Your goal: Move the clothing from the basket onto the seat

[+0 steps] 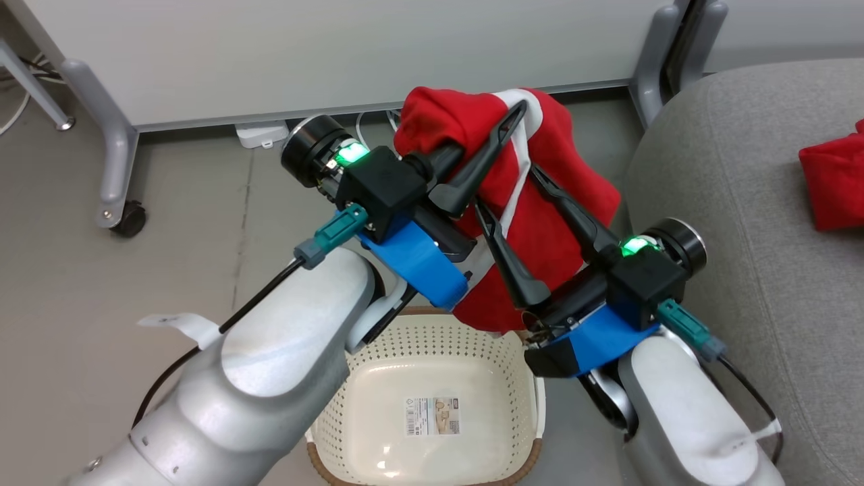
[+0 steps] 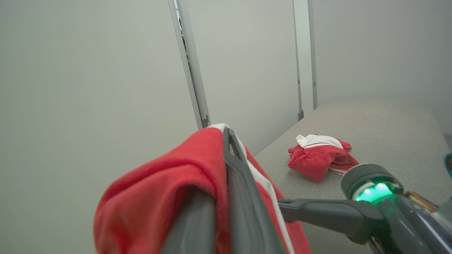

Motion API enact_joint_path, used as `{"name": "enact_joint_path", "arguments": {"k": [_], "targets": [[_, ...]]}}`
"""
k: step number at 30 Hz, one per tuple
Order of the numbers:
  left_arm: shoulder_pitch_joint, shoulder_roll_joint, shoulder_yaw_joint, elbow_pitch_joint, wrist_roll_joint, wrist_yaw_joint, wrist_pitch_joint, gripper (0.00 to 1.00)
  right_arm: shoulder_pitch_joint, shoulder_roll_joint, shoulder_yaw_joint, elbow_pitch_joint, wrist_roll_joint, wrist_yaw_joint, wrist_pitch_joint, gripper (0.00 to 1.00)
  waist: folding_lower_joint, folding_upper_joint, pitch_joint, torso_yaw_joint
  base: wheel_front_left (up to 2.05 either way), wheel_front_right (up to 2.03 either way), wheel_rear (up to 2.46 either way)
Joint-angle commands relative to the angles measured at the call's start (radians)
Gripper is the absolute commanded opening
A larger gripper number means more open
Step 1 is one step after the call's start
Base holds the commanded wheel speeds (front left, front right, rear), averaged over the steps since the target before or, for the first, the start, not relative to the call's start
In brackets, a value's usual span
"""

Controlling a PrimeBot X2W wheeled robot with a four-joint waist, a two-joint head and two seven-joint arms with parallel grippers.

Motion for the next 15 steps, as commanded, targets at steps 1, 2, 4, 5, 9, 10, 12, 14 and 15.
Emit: {"name": "enact_joint_path", "arguments": {"k": [1,2,4,5,9,10,12,14,15], "targets": [[-0.017,-0.005,-0.002,0.003,0.005,0.001,-0.007,0.0,-0.029,0.001,-0.006,0.017,-0.009,0.0,0.001,1.0,-0.0001,0.0,0.006,0.007,0.0,0.0,0.0],[-0.018,-0.011,-0.005,0.004,0.005,0.001,-0.008,0.0,-0.039,0.001,-0.012,0.029,-0.008,0.0,0.001,1.0,-0.0001,0.0,0.009,0.011,0.0,0.0,0.0],[-0.022,-0.02,-0.011,0.006,0.006,0.001,-0.008,0.0,-0.055,0.001,-0.02,0.05,-0.003,0.001,0.001,1.0,-0.0001,0.0,0.014,0.018,0.0,0.0,0.0],[-0.022,-0.02,-0.011,0.006,0.006,0.001,-0.008,0.0,-0.055,0.001,-0.02,0.05,-0.003,0.001,0.001,1.0,-0.0001,0.0,0.014,0.018,0.0,0.0,0.0],[-0.028,-0.043,-0.024,0.013,0.006,0.001,-0.013,0.0,-0.088,0.001,-0.03,0.098,0.01,0.001,0.001,1.0,-0.0001,0.0,0.02,0.033,0.0,0.0,0.0],[-0.029,-0.047,-0.027,0.014,0.005,0.001,-0.014,0.0,-0.093,0.001,-0.029,0.108,0.015,0.001,0.001,1.0,-0.0001,0.0,0.02,0.035,0.0,0.0,0.0],[-0.032,-0.051,-0.032,0.016,0.003,0.001,-0.016,0.0,-0.102,0.001,-0.026,0.129,0.024,0.001,0.001,0.99,-0.0001,0.0,0.02,0.038,0.0,0.0,0.0],[-0.033,-0.053,-0.036,0.019,0.001,0.0,-0.018,0.0,-0.11,0.001,-0.023,0.142,0.029,0.001,0.001,0.06,-0.0001,0.0,0.02,0.04,0.0,0.0,0.0],[-0.034,-0.054,-0.037,0.02,0.0,0.0,-0.017,0.0,-0.111,0.001,-0.023,0.149,0.034,0.001,0.001,0.0,-0.0001,0.0,0.019,0.041,0.0,0.0,0.0]]}}
